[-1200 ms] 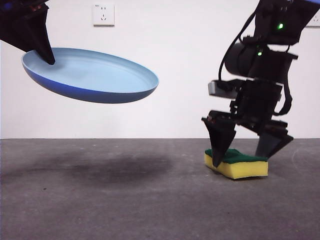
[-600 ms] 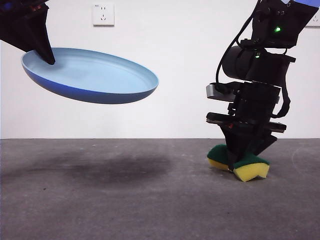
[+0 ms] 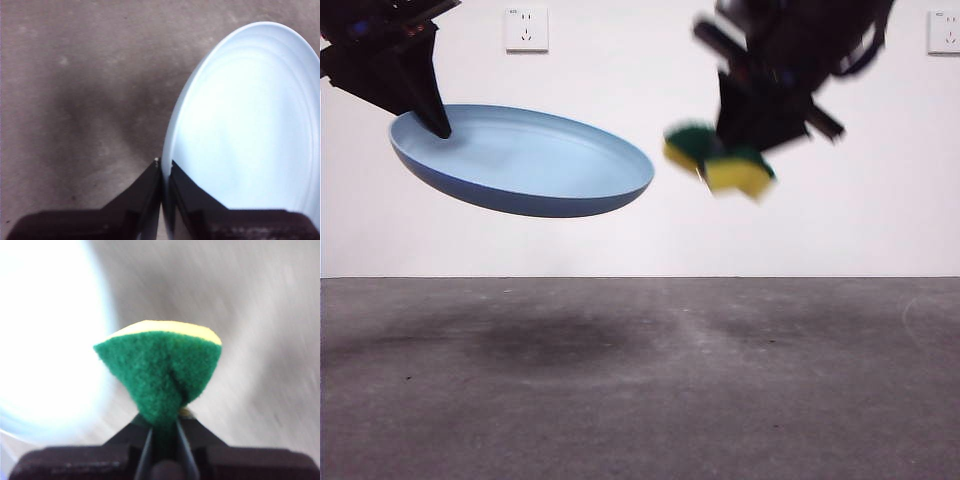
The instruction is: Pick up the plate,pick up the cloth,clean the plate with the cloth
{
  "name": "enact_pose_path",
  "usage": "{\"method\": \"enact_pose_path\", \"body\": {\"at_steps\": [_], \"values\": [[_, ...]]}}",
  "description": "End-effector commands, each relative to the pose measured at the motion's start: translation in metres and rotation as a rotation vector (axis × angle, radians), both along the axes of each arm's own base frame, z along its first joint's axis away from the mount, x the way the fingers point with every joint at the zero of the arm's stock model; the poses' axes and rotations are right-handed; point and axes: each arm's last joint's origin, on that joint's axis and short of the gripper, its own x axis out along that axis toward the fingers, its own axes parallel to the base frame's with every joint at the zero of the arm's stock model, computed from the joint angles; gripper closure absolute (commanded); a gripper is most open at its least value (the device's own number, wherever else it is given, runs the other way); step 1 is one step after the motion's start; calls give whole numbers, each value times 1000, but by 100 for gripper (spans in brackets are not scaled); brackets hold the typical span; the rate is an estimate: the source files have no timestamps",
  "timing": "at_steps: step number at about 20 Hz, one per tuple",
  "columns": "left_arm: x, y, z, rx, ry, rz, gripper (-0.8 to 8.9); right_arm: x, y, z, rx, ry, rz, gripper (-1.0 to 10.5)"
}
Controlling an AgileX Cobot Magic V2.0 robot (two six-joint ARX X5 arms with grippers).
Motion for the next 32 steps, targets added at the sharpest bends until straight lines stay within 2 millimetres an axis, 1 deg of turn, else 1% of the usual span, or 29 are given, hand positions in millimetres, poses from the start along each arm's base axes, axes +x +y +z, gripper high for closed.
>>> {"method": "enact_pose_path", "body": {"at_steps": [1,3,6,9,12,14,17,19,22,25,28,30,32], "values": [[-3,-14,-2,-22,16,-42,821,-12,15,17,60,-82,28,958],[-8,-25,-3,-22,29,-83,821,-15,25,20,47,-140,17,957],[-16,-39,-4,-55,62,-167,821,-18,40,14,18,-160,19,957],[-20,-47,-3,-114,83,-238,821,-18,52,7,22,-157,50,957],[-19,-50,-1,-156,72,-268,821,-22,66,-2,21,-130,84,957],[-17,-50,1,-171,53,-259,821,-29,77,-5,18,-118,123,957],[-13,-51,5,-192,-2,-251,821,-47,93,-7,9,-104,191,957],[-10,-51,8,-201,-37,-214,821,-58,99,-10,-21,-69,229,957],[-7,-48,10,-206,-59,-203,821,-72,98,-18,-138,-18,275,957],[-8,-43,6,-189,-9,-186,821,-73,87,-26,-342,-20,168,957],[-14,-42,0,-153,61,-212,821,-65,74,-27,-497,-88,17,957],[-18,-43,-3,-134,94,-233,821,-58,71,-25,-514,-144,-65,957],[-20,-45,-4,-124,111,-245,821,-51,70,-22,-486,-181,-114,957]]}}
